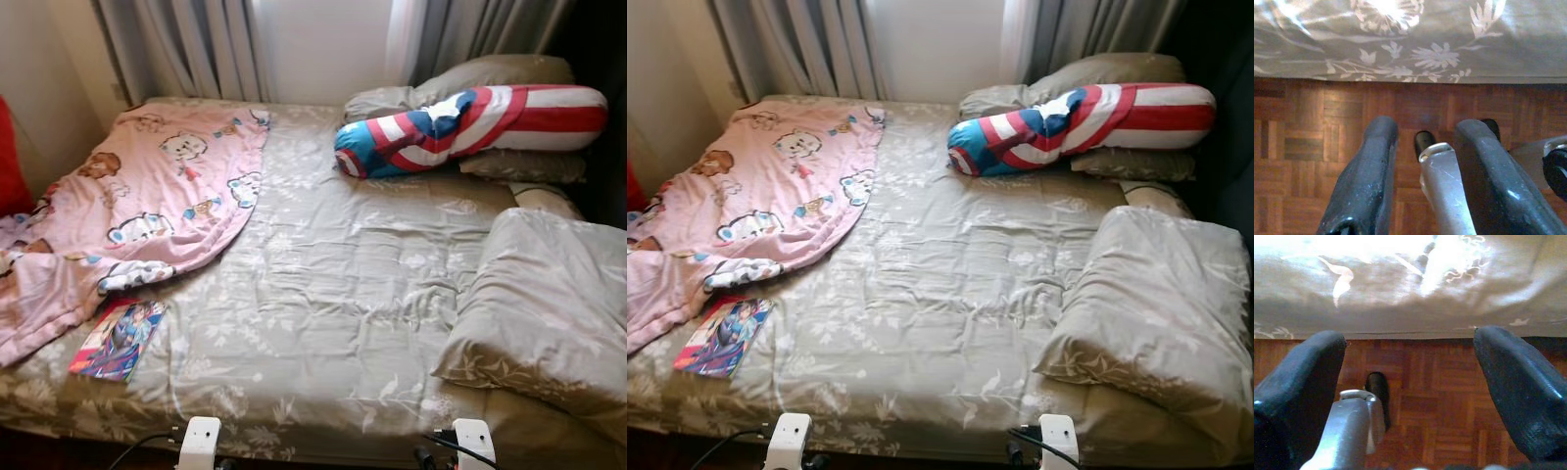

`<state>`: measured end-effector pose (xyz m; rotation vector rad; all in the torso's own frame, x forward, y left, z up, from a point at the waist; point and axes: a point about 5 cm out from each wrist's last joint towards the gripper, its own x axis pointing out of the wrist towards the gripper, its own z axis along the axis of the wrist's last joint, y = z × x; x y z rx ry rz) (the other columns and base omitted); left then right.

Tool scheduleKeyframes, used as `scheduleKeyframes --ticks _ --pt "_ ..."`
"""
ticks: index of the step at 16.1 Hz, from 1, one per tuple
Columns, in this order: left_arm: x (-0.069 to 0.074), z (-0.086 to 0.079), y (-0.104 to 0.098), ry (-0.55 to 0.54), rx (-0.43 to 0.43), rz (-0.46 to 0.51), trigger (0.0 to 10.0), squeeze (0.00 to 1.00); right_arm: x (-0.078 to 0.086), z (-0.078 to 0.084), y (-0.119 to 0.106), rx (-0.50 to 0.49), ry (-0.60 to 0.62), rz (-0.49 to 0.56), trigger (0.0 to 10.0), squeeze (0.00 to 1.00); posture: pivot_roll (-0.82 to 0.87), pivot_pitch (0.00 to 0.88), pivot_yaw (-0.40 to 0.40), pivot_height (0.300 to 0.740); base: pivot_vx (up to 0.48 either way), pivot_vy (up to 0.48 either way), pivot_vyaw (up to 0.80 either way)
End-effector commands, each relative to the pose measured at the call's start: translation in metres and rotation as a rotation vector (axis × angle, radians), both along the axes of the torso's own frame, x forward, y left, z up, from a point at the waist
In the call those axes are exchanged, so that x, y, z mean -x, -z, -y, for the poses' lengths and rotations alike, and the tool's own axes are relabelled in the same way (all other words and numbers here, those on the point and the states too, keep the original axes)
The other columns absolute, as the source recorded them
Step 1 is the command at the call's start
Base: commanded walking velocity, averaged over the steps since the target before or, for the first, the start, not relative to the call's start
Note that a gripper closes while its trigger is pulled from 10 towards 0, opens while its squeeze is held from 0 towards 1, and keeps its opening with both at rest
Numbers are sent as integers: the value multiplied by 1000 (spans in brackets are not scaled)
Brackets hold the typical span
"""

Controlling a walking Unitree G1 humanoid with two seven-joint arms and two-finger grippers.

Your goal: Clean up the room

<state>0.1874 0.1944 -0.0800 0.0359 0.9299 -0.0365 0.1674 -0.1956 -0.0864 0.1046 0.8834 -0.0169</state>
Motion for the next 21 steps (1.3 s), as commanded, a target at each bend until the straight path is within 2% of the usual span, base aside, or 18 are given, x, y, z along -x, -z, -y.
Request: scheduleKeyframes --ticks 1,6,8,10,14,21 --pt "2 -3 1 21 -17 -15 10000 0 0 -2 0 -12 12 0 10000 0 5 11 4 740 0 0 -619" --pt "0 -3 0 29 -27 -15 10000 0 -2 -4 0 -17 15 5 10000 0 34 0 -6 740 0 0 0" --pt "-6 -3 -3 23 -25 5 10000 0 -3 -5 0 -18 13 2 10000 0 71 0 1 740 0 0 0" --pt "-11 -9 -7 39 -40 15 10000 0 -7 -13 -1 -41 -2 15 10000 0 73 0 21 740 0 0 0" --pt "-6 -18 -6 77 -68 -12 10000 0 -7 -23 0 -62 59 24 10000 0 13 0 69 740 0 0 0" --pt "-6 -5 -3 50 -29 -4 10000 0 -2 -13 1 -39 52 8 10000 0 -20 0 26 740 0 0 0"
